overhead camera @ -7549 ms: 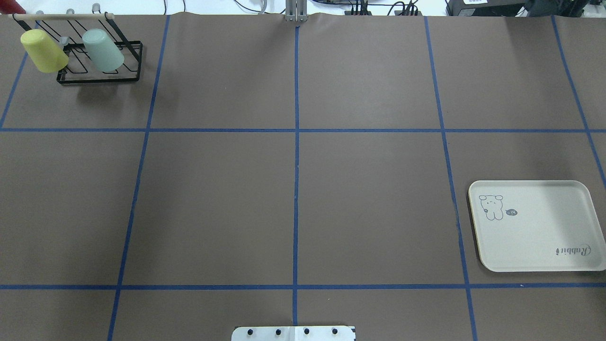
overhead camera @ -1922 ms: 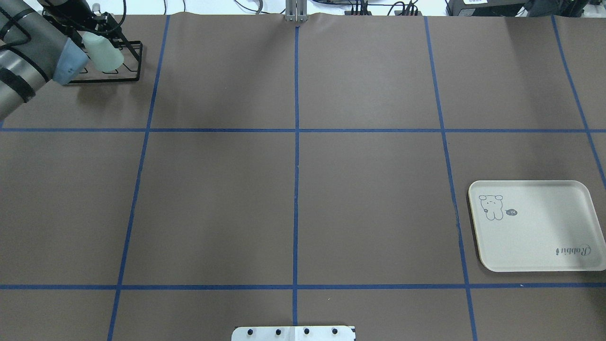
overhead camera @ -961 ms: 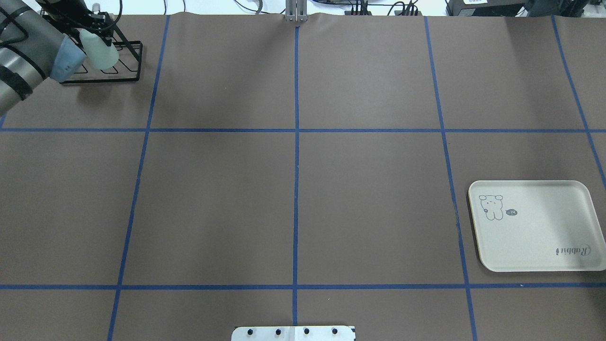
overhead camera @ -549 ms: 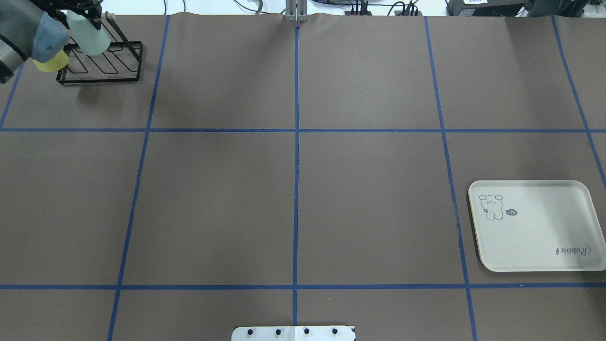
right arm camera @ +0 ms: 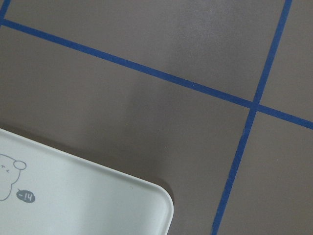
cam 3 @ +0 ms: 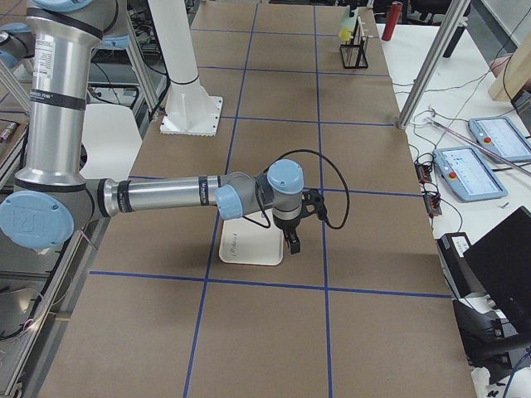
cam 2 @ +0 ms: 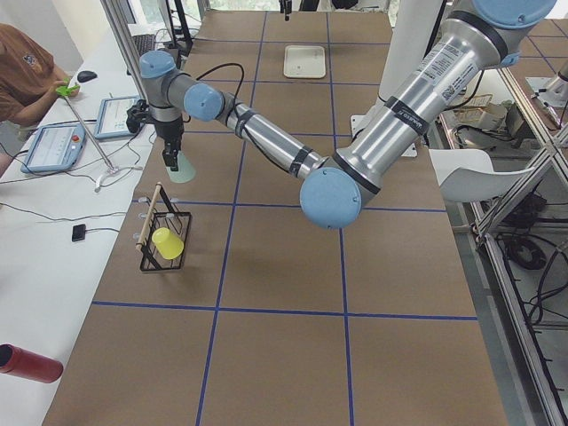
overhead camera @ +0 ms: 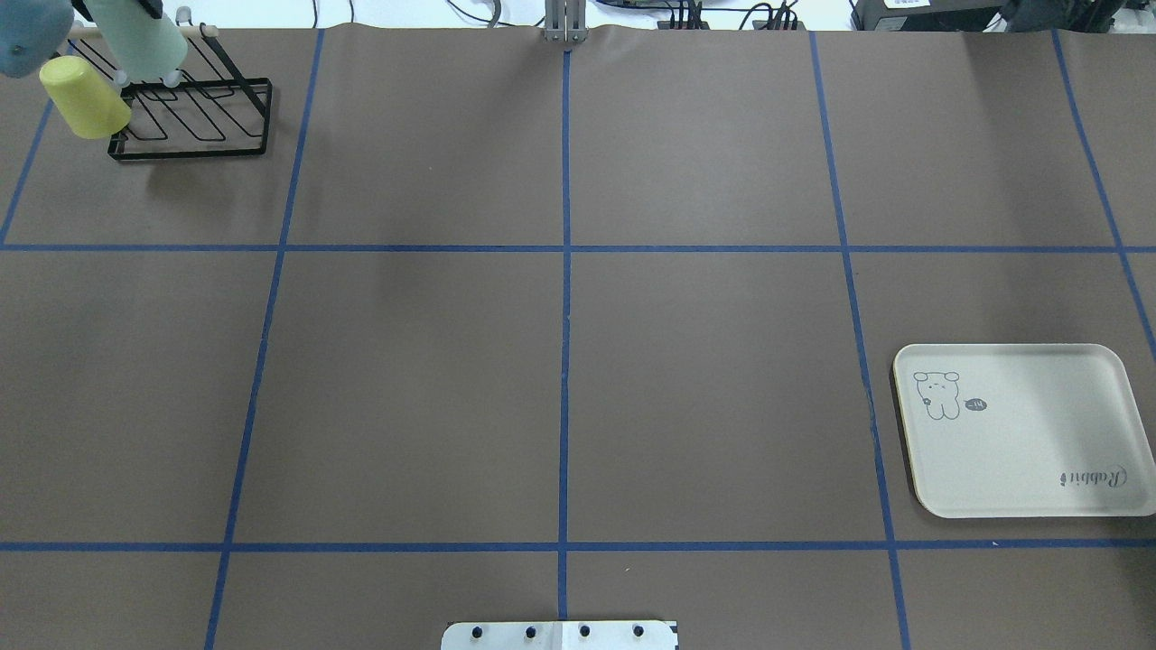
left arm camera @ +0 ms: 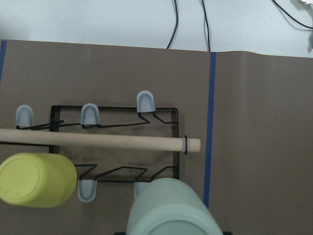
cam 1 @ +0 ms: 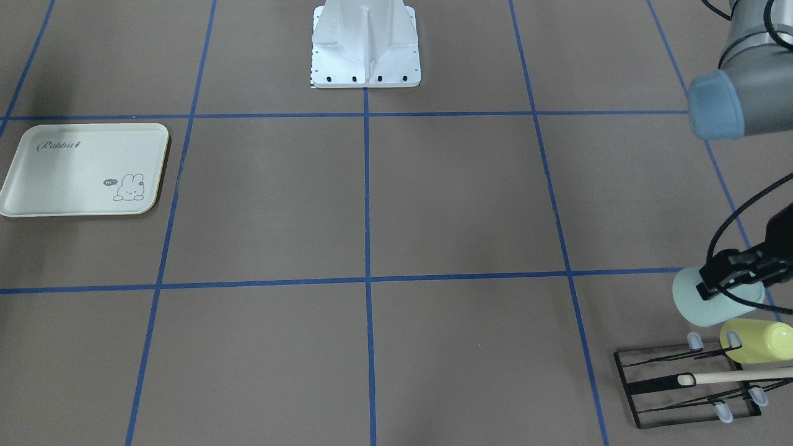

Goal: Left arm grabs green cup and hands to right arm on tray

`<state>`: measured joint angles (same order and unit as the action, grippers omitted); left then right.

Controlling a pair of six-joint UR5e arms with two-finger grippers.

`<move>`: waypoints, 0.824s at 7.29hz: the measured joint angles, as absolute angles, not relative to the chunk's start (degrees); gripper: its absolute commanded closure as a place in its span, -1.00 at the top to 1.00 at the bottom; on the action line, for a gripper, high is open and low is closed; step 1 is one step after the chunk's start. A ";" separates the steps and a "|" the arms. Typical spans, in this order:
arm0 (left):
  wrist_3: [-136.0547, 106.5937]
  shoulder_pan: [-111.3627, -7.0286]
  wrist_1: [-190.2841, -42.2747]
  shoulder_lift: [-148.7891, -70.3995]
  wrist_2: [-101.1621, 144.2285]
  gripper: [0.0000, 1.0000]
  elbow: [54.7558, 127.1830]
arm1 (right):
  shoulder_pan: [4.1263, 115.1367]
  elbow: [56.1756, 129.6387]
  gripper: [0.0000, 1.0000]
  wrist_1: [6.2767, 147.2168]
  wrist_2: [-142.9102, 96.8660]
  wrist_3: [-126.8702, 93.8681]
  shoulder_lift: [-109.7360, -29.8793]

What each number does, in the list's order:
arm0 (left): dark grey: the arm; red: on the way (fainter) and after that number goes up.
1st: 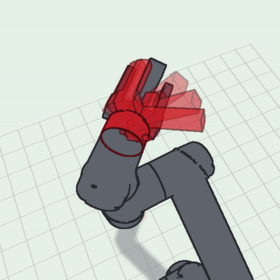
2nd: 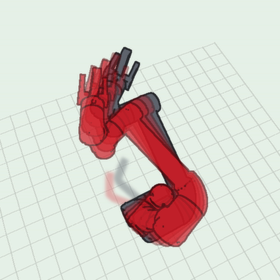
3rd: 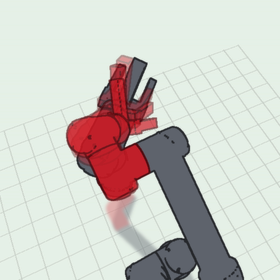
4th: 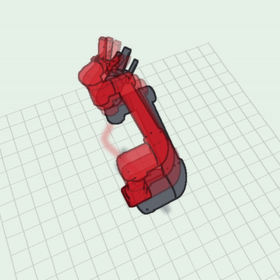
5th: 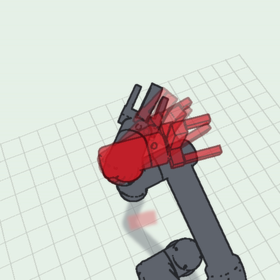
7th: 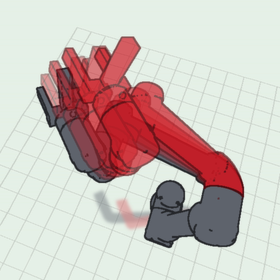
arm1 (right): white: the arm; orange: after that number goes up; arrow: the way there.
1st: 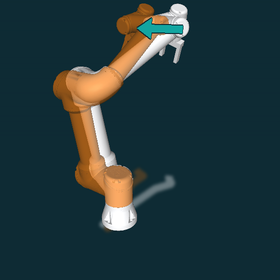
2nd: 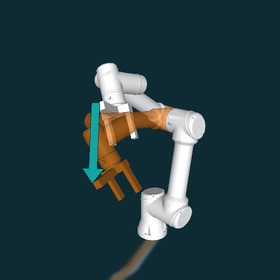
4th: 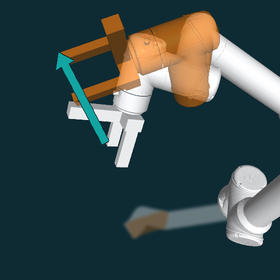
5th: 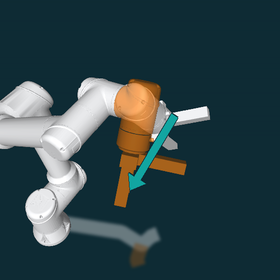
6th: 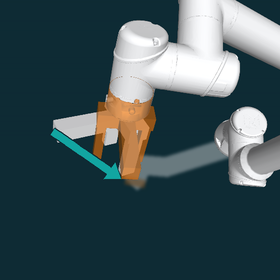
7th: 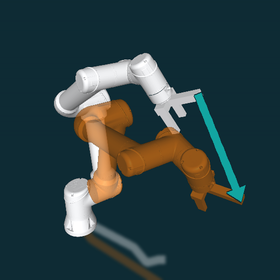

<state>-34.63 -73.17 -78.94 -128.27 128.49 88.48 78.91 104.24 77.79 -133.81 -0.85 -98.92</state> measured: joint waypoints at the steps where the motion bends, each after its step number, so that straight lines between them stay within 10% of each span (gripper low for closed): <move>1: -38.50 -72.73 -74.93 -128.09 129.73 -1.00 93.37 | 78.74 104.25 0.99 77.72 -133.94 -1.30 -98.29; 6: -90.60 -56.95 -93.81 -128.99 135.59 -1.00 105.72 | 71.84 102.67 0.98 60.94 -134.81 -23.47 -92.74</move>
<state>-90.60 -56.95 -93.81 -128.99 135.59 105.72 71.84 102.67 60.94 -134.81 -23.47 -92.74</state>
